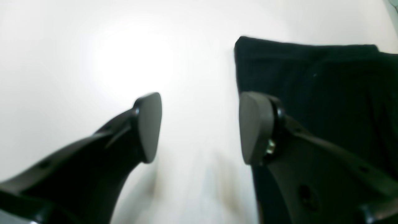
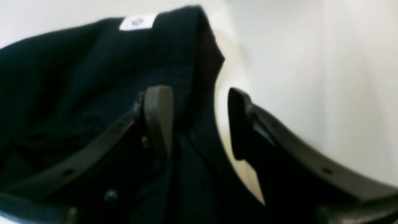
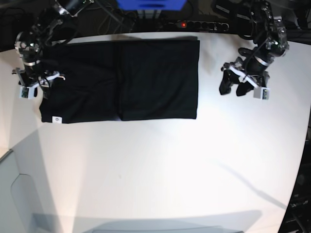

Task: Fold the T-shirt properly
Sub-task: 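Grasp the shirt's folded end with the right gripper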

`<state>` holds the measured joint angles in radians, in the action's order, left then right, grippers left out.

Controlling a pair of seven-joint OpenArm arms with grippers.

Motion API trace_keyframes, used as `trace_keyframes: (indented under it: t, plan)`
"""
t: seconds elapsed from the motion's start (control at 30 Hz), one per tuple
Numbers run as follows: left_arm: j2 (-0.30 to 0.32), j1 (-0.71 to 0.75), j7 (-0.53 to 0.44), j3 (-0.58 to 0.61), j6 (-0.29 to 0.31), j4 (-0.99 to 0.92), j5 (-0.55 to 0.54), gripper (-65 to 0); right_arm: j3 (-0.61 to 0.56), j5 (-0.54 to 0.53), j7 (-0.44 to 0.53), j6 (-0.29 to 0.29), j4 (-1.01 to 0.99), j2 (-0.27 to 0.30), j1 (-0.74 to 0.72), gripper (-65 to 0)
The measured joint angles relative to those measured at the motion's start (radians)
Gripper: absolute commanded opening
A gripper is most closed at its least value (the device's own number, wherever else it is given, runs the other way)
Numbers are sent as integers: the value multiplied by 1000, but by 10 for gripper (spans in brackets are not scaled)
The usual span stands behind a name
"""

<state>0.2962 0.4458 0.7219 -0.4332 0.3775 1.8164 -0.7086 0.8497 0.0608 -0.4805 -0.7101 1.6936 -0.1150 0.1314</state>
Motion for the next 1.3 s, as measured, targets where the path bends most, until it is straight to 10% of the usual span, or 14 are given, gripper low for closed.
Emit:
trace_keyframes:
  t: [0.63,0.87,1.3]
  plan:
    - [0,0,-7,0,0,-18,7,-270,1,-31,59,3,-203,48,-20,-361]
    - [-1,-6,-7,1,1,-85,0,-270,0,-43,60,3,-206,46,-19,-650]
    - [-1,-13,-8,3,0,-121,7,-270,-40,-3,-8,0,-99,25,-3,-650]
